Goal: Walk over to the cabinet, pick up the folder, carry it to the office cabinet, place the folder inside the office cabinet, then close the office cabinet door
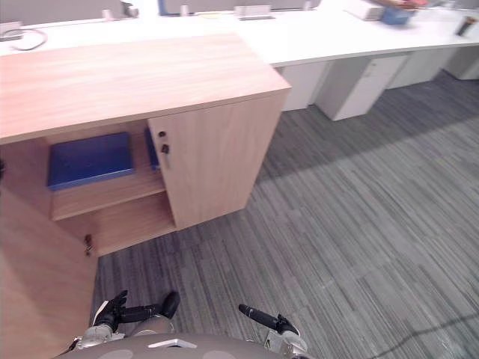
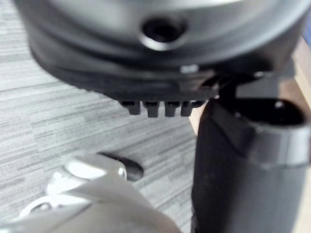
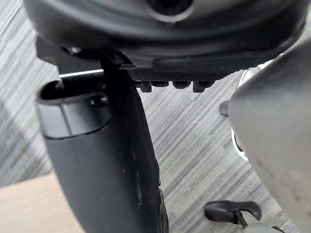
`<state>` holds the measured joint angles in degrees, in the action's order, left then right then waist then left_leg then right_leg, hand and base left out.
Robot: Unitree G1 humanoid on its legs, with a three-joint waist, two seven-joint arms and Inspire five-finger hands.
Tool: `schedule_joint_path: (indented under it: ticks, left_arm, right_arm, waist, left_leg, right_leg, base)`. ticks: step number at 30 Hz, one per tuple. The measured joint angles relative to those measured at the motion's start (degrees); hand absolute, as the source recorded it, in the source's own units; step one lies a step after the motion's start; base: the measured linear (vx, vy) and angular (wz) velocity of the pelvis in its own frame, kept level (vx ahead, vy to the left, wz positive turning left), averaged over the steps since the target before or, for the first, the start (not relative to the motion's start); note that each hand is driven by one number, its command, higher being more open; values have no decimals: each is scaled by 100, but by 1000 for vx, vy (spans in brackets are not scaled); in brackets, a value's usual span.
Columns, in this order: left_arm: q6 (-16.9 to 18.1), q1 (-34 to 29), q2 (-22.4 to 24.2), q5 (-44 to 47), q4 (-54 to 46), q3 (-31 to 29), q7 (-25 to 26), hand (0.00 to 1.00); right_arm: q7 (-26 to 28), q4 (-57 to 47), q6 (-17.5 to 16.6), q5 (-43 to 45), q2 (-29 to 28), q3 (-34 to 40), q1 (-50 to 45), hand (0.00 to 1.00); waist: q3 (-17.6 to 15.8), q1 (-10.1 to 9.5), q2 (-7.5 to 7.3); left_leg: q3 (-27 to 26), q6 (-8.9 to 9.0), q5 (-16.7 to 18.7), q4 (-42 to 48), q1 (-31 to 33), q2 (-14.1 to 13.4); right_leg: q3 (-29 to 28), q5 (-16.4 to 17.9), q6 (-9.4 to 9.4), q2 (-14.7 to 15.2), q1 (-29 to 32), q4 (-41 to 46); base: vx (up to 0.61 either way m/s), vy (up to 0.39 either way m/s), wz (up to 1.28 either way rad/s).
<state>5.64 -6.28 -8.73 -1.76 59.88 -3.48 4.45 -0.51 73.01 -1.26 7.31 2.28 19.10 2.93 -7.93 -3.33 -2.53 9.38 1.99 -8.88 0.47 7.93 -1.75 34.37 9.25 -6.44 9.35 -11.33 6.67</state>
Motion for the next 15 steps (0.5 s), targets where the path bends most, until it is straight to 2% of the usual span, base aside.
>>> schedule_joint_path:
  ticks: [1, 2, 3, 4, 5, 6, 7, 8, 9, 10, 11, 12, 13, 15]
  left_arm:
    - [26, 14, 9, 60, -26, -50, 7, 100]
    - [67, 26, 45, 154, -103, -145, 37, 100]
    - [69, 27, 111, 143, -154, -133, 45, 100]
    - [64, 23, 102, 128, -160, -136, 43, 100]
    - [71, 44, 44, 155, -167, -202, 42, 100]
    - [73, 68, 69, 166, -172, -231, 43, 100]
    - [74, 68, 108, 161, -189, -268, 47, 100]
    - [77, 93, 216, 97, -209, -274, 49, 100]
    - [75, 143, 206, -18, -199, -224, 42, 100]
    - [65, 170, 198, -93, -186, -183, 39, 100]
    - [44, 223, 103, -109, -151, -210, -3, 100]
    - [1, 227, 53, -77, -22, -337, 32, 100]
    - [-1, 106, 223, -72, 9, -450, 76, 100]
    - [-46, 115, 227, -90, 42, -404, 49, 100]
  right_arm:
    - [-1, -6, -7, -29, -2, 1, 50, 100]
    - [-1, -28, -34, -26, 11, 29, 105, 100]
    - [-6, -30, -29, -27, 55, 103, 154, 100]
    - [-17, -31, -24, -28, 52, 135, 105, 100]
    - [-14, -31, -28, -29, 0, 262, 21, 100]
    - [-13, -57, -27, -29, 4, 325, 29, 100]
    - [-27, -121, -21, -31, 25, 377, -12, 100]
    - [-43, -181, -10, -29, 147, 465, -31, 100]
    - [-29, -178, 26, -30, 164, 527, -53, 100]
    - [-17, -194, 34, -30, 146, 543, -66, 100]
    - [-13, -181, 22, -32, 3, 564, -98, 100]
    - [-18, -196, -29, -30, -54, 636, -83, 100]
    - [-28, -208, -32, -35, -17, 666, -116, 100]
    - [-26, -290, -14, -43, -18, 781, -107, 100]
  waist:
    - [-52, 1, 1]
    - [-147, 18, 58]
    - [-209, 68, 180]
    - [-196, 96, 69]
    - [-183, 91, 4]
    - [-193, 64, 61]
    - [-182, 48, 124]
    - [-160, 128, 369]
    - [-173, 231, 383]
    - [-152, 311, 321]
    - [-134, 402, 131]
    - [-160, 276, 100]
    - [-213, 266, 270]
    - [-237, 234, 235]
  left_leg:
    - [-432, -266, 163, 184, 92, -44]
    - [-1384, -546, 461, 652, 313, -279]
    - [-1740, -558, 566, 787, 374, -372]
    - [-2001, -543, 646, 704, 369, -354]
    - [-2674, -646, 742, 1297, 594, -527]
    - [-2957, -724, 782, 1854, 709, -681]
    - [-3186, -721, 1035, 2213, 761, -803]
    - [-3391, -788, 1207, 2251, 855, -767]
    - [-3068, -811, 923, 1761, 880, -433]
    - [-2961, -827, 808, 1301, 790, -230]
    - [-3332, -841, 996, 1283, 748, -75]
    - [-3771, -771, 1520, 2346, 651, -381]
    - [-3658, -608, 1891, 2153, 377, -378]
    - [-3515, -674, 1611, 1611, 123, -13]
  right_leg:
    - [51, 1, 1, 37, 11, 55]
    - [208, 5, -2, 57, -40, 116]
    - [414, 17, 1, 25, -131, 89]
    - [573, 20, 26, 84, -190, -59]
    - [850, -64, -32, 280, -150, -52]
    - [928, -29, -68, 341, -121, 100]
    - [1003, 29, -112, 379, -95, 265]
    - [1134, 227, -99, 357, -59, 621]
    - [1106, 347, 58, 305, 6, 532]
    - [1066, 344, 168, 212, 38, 309]
    - [1042, 93, 169, 278, 13, -27]
    - [1342, -86, -157, 437, -58, 59]
    - [1489, -86, -191, 364, -229, 140]
    - [1617, -144, -82, 502, -326, 81]
  base:
    - [-113, 66, 46]
    - [-173, 60, 76]
    - [-143, 36, 93]
    - [-94, 90, 100]
    - [-32, 119, 73]
    - [-1, 132, 59]
    - [43, 107, 78]
    - [11, 128, 133]
    - [-27, 110, 158]
    - [-70, 78, 164]
    - [14, 49, 114]
    - [89, 67, 103]
    - [105, 71, 72]
    - [18, 104, 61]
